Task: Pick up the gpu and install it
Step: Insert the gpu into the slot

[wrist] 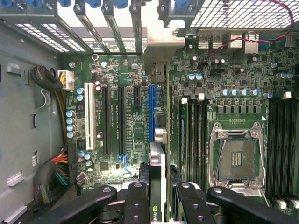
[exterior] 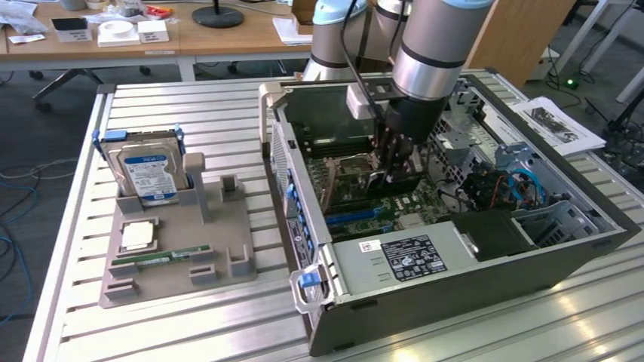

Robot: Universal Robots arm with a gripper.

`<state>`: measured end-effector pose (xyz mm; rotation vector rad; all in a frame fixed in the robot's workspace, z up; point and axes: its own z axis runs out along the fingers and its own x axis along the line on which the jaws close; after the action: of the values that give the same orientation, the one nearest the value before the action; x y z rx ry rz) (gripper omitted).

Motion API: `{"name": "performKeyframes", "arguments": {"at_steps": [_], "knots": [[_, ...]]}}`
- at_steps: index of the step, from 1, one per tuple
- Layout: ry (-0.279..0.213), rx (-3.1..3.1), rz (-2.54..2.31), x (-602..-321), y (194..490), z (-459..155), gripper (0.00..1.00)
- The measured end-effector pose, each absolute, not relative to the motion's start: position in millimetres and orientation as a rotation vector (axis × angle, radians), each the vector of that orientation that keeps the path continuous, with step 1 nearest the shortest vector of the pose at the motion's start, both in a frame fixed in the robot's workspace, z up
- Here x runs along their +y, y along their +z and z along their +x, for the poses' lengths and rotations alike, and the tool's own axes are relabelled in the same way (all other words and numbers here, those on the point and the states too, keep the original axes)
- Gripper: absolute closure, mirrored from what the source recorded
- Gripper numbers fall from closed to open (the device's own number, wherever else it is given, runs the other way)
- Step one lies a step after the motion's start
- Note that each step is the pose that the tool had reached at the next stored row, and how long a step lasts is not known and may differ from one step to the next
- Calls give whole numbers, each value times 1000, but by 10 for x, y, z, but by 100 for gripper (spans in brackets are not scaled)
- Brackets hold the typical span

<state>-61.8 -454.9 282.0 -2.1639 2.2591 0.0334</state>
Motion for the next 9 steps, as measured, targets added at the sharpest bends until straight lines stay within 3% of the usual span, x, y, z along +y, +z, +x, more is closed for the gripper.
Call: {"name": "performKeyframes", "arguments": {"at_steps": [9], "knots": [[33, 2259, -2164, -4549, 2788, -629, 73]]}}
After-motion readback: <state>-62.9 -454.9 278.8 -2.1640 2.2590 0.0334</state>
